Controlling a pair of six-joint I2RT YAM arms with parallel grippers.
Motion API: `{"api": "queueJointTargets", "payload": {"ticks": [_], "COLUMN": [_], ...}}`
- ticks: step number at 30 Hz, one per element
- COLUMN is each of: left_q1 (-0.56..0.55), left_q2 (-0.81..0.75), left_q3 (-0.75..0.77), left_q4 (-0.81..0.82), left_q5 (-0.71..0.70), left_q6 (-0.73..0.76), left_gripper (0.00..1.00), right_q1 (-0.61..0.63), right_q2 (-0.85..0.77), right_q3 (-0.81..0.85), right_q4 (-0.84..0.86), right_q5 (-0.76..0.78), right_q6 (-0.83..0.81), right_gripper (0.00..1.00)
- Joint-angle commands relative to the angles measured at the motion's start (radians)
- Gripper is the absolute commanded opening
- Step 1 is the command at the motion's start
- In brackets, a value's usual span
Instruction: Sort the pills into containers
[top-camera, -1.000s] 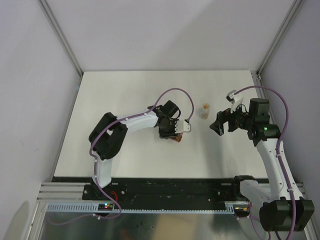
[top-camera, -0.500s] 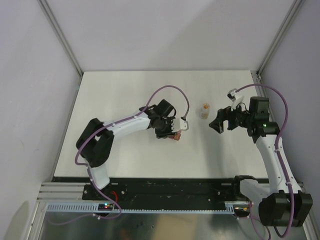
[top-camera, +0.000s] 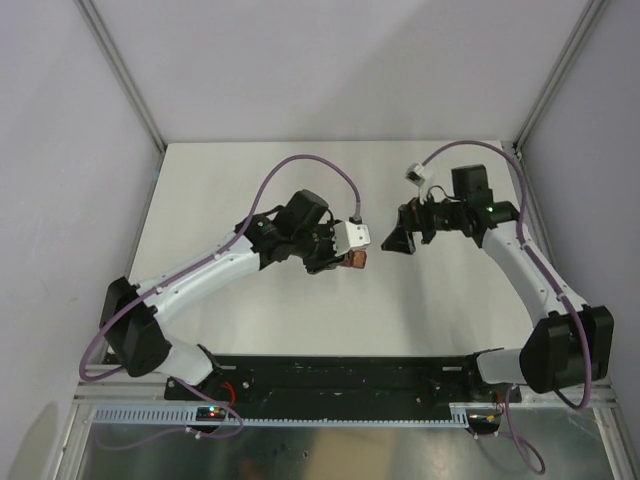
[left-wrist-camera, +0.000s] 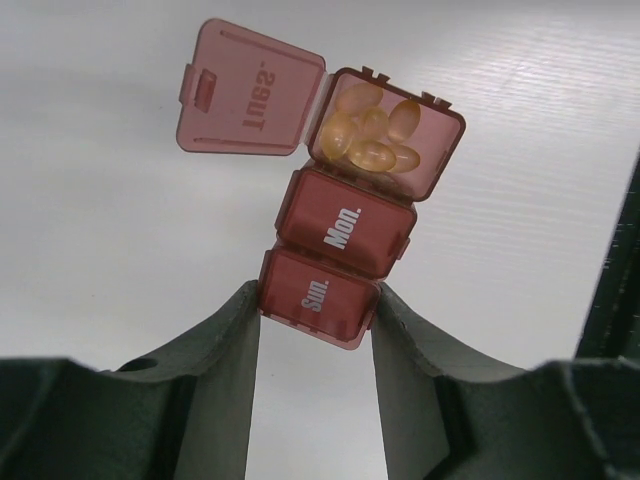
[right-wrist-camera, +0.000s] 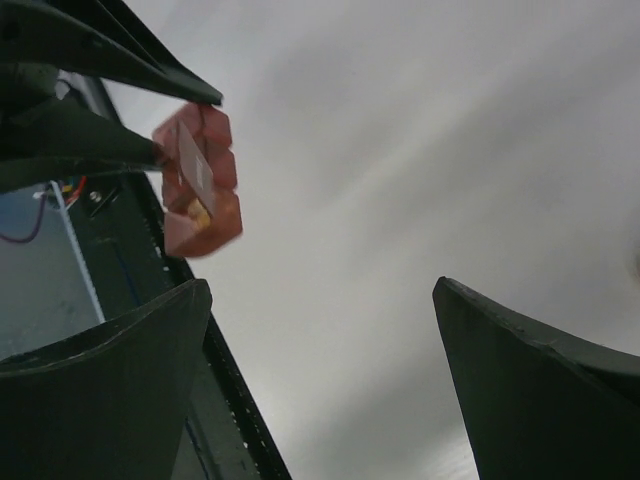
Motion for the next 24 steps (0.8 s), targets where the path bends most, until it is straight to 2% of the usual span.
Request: {"api": "queueJointTargets", "payload": {"ticks": [1,10,24], "left_q1": [-0.031,-0.089,-0.112], "left_q2": [-0.057,-0.087,-0.088], "left_q3": [0.031,0.058,0.084], "left_q4": [-0.042,-0.082,-0.087], "left_q5": [0.02,-0.064,-0.125], "left_q6": [-0.091,-0.129,-0.148], "left_gripper": [0.0,0.0,0.0], "right_q1": [0.07,0.091,0.121], "right_q2": [0.072,0.217,0.248], "right_q3": [0.1,0.225,0.237], "right_q4": [-0.008,-0.029,-0.053], "right_q5": [-0.098,-0.192,-0.206], "right_q6": [-0.016,0.043,0.033], "right_gripper": [1.0,0.98,0.96]}}
